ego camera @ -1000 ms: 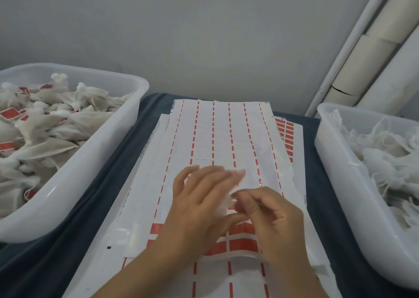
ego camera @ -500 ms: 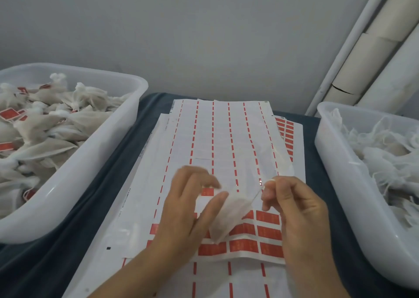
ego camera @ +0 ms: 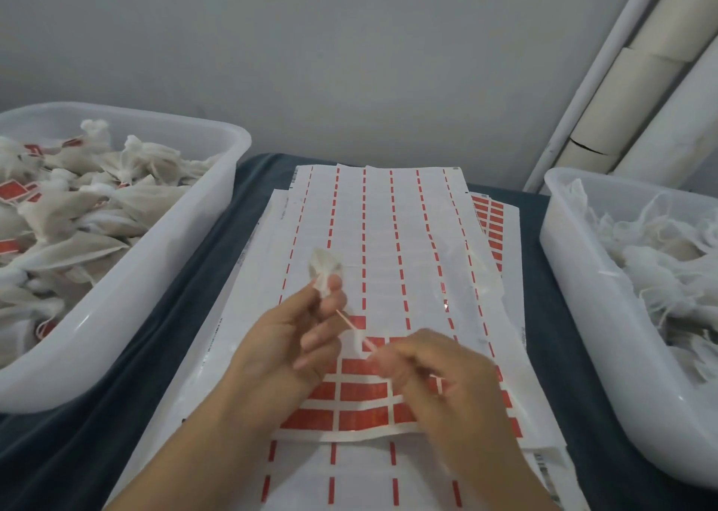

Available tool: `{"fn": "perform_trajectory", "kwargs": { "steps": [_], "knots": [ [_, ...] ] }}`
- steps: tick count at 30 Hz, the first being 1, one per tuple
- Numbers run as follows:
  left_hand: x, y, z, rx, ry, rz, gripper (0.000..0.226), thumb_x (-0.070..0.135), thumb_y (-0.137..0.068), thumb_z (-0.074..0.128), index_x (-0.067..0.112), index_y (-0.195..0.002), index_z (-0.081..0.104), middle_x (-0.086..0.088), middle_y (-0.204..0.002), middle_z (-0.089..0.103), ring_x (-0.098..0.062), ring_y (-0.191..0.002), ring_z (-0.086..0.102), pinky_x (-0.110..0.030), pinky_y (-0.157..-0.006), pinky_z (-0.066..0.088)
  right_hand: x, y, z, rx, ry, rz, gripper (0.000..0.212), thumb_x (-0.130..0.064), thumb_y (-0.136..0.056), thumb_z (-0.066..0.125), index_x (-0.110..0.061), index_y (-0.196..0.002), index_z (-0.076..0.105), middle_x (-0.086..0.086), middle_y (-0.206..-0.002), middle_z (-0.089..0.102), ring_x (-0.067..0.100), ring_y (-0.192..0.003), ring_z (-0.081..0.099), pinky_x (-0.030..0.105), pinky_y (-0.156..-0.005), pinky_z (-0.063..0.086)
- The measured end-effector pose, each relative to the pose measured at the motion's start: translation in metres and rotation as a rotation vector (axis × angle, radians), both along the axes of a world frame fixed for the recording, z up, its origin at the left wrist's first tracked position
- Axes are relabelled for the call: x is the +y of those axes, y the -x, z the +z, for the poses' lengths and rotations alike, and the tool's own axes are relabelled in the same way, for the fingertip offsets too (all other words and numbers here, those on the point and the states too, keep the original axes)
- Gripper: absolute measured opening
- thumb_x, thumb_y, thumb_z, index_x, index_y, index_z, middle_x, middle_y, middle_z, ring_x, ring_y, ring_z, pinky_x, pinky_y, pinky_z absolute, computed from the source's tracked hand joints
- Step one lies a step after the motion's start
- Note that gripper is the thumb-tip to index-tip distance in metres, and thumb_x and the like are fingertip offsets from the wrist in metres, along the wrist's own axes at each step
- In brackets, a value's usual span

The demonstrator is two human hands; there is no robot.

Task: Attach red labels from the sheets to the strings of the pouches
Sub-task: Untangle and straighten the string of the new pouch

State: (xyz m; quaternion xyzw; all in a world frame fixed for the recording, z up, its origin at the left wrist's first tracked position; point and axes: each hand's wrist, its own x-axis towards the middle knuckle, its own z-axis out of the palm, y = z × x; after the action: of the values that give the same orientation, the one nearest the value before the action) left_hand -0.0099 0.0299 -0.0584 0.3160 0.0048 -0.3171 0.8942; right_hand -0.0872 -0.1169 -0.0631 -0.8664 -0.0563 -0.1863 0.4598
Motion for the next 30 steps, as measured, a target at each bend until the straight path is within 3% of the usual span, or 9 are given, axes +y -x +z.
{"fn": "perform_trajectory", "kwargs": {
  "steps": [3, 6, 9, 12, 15, 18, 21, 25, 30],
  "knots": [
    [0.003, -0.001, 0.005, -0.078, -0.174, -0.067, 0.027, 0.028, -0.084, 0.050, 0.012, -0.064, 0.058, 0.000, -0.053, 0.040, -0.007, -0.037, 0.030, -0.013, -0.033, 0.028, -0.013, -0.007, 0.004, 0.094, -0.198, -0.251, 0.019, -0.056, -0.069, 0.049, -0.039, -0.072, 0.059, -0.040, -0.080, 0.060, -0.017, -0.081, 0.058, -0.003, -0.059, 0.041],
    [-0.004, 0.008, 0.009, -0.261, -0.532, -0.262, 0.033, 0.027, -0.091, 0.043, 0.013, -0.061, 0.046, 0.001, -0.051, 0.035, -0.009, -0.041, 0.028, -0.015, -0.037, 0.026, -0.014, -0.008, 0.004, 0.032, -0.150, -0.344, 0.010, -0.053, -0.070, 0.051, -0.044, -0.071, 0.055, -0.038, -0.069, 0.059, -0.009, -0.077, 0.062, -0.001, -0.059, 0.042],
    [-0.021, 0.013, 0.016, -0.260, -0.803, -0.459, 0.044, 0.024, -0.097, 0.034, 0.010, -0.056, 0.041, -0.001, -0.044, 0.035, -0.011, -0.043, 0.028, -0.020, -0.042, 0.024, -0.007, -0.006, 0.002, -0.182, 0.075, -0.323, 0.009, -0.049, -0.084, 0.052, -0.043, -0.077, 0.053, -0.037, -0.086, 0.054, -0.012, -0.091, 0.057, -0.005, -0.072, 0.039],
    [-0.025, 0.014, 0.016, -0.283, -0.934, -0.530, 0.037, 0.017, -0.097, 0.037, 0.010, -0.061, 0.037, -0.007, -0.054, 0.037, -0.015, -0.048, 0.031, -0.023, -0.046, 0.026, -0.002, -0.005, -0.005, -0.289, 0.131, -0.194, 0.016, -0.033, -0.091, 0.053, -0.023, -0.085, 0.065, -0.019, -0.106, 0.061, -0.003, -0.110, 0.053, 0.001, -0.090, 0.038],
    [-0.029, 0.012, 0.015, -0.343, -1.023, -0.572, 0.039, 0.016, -0.096, 0.040, 0.010, -0.058, 0.041, -0.005, -0.054, 0.038, -0.013, -0.045, 0.035, -0.023, -0.045, 0.028, 0.003, -0.005, -0.005, -0.167, -0.041, -0.093, 0.023, -0.044, -0.090, 0.049, -0.027, -0.090, 0.064, -0.026, -0.091, 0.066, -0.006, -0.097, 0.060, 0.003, -0.076, 0.045],
    [-0.023, 0.016, 0.010, -0.510, -0.898, -0.570, 0.046, 0.026, -0.094, 0.045, 0.015, -0.051, 0.054, -0.002, -0.049, 0.044, -0.013, -0.042, 0.038, -0.021, -0.047, 0.032, 0.001, -0.007, -0.008, -0.156, -0.002, -0.157, 0.010, -0.041, -0.089, 0.049, -0.035, -0.084, 0.056, -0.031, -0.075, 0.058, -0.007, -0.084, 0.059, 0.000, -0.067, 0.044],
    [-0.016, 0.021, 0.005, -0.760, -0.783, -0.369, 0.020, 0.034, -0.088, 0.055, 0.017, -0.082, 0.063, 0.010, -0.056, 0.053, -0.005, -0.049, 0.045, -0.016, -0.050, 0.038, -0.007, -0.008, -0.007, -0.127, -0.036, -0.258, 0.007, -0.046, -0.084, 0.047, -0.042, -0.081, 0.053, -0.031, -0.077, 0.059, -0.006, -0.090, 0.058, 0.004, -0.072, 0.048],
    [-0.019, 0.027, 0.000, -0.902, -0.722, -0.270, 0.025, 0.042, -0.083, 0.052, 0.022, -0.093, 0.062, 0.019, -0.070, 0.060, 0.003, -0.060, 0.052, -0.010, -0.059, 0.043, -0.009, -0.009, -0.004, 0.047, -0.133, -0.228, 0.010, -0.050, -0.073, 0.048, -0.045, -0.080, 0.055, -0.038, -0.081, 0.060, -0.013, -0.089, 0.056, 0.000, -0.069, 0.045],
    [-0.018, 0.029, -0.003, -0.926, -0.689, -0.250, 0.023, 0.039, -0.085, 0.051, 0.022, -0.096, 0.062, 0.018, -0.081, 0.063, 0.002, -0.075, 0.058, -0.014, -0.069, 0.046, -0.014, -0.013, 0.002, 0.168, -0.364, -0.157, 0.041, -0.048, -0.062, 0.061, -0.034, -0.100, 0.052, -0.014, -0.089, 0.060, 0.014, -0.072, 0.067, 0.025, -0.062, 0.058]
  ]
}}
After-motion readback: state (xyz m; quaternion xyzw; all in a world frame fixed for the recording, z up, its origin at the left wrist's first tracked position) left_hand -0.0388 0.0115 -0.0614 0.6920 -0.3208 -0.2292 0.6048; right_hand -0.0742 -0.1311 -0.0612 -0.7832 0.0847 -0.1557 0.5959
